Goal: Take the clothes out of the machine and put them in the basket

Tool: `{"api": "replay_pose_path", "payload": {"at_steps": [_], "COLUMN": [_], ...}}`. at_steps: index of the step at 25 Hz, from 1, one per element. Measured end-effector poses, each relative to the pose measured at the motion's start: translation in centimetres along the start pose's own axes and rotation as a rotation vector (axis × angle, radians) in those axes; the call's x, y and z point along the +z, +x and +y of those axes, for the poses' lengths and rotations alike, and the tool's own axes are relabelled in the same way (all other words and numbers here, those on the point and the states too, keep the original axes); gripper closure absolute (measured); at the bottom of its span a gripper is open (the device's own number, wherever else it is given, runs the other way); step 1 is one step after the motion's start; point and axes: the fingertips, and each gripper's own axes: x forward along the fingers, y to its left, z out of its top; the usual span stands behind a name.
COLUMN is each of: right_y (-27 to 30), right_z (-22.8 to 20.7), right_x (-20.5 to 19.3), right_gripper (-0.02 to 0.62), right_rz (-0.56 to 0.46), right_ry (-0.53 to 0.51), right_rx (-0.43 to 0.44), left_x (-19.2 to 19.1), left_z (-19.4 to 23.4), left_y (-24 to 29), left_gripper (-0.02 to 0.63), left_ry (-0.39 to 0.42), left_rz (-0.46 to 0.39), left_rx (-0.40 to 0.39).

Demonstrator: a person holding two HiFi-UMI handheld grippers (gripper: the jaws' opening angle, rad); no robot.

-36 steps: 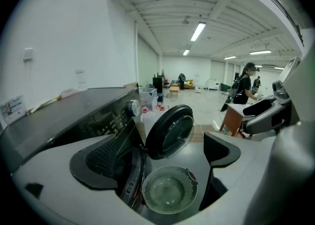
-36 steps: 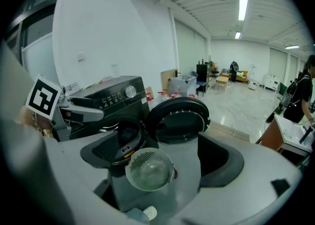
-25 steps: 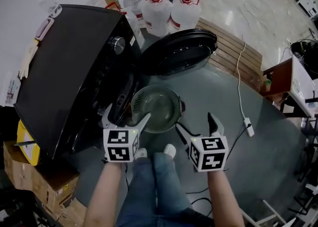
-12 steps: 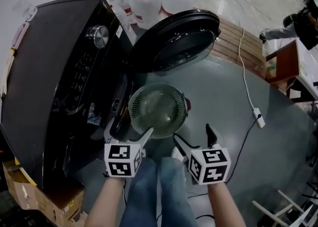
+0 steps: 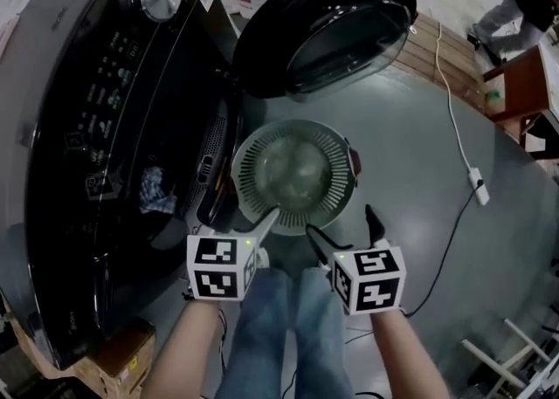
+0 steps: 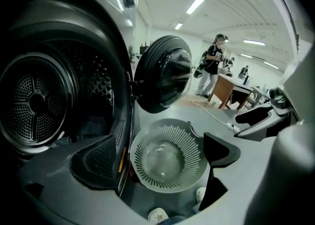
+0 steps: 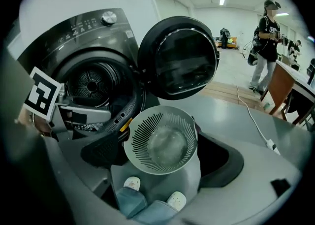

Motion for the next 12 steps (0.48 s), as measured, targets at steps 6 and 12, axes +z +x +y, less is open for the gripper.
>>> {"api": "replay_pose_path", "payload": {"at_steps": [6, 12], "right_y": [4.3, 7.6], "right_z": [0.7, 1.4], "right_x": [-1.1, -1.7], "right_gripper": [0.104, 0.112], "right_rz": [0.024, 0.023], "right_ry": [-0.003, -0.018], "right_rx": [0.005, 0.020], "left_x": [-2.9, -3.5], "left_z": [2.4, 5.4], "left_y": [3.0, 5.0], "left_gripper": [0.048, 0.048], "left_ry": [0.014, 0.037], "left_rz": [0.034, 0.016], "left_rx": [0.003, 0.066]}}
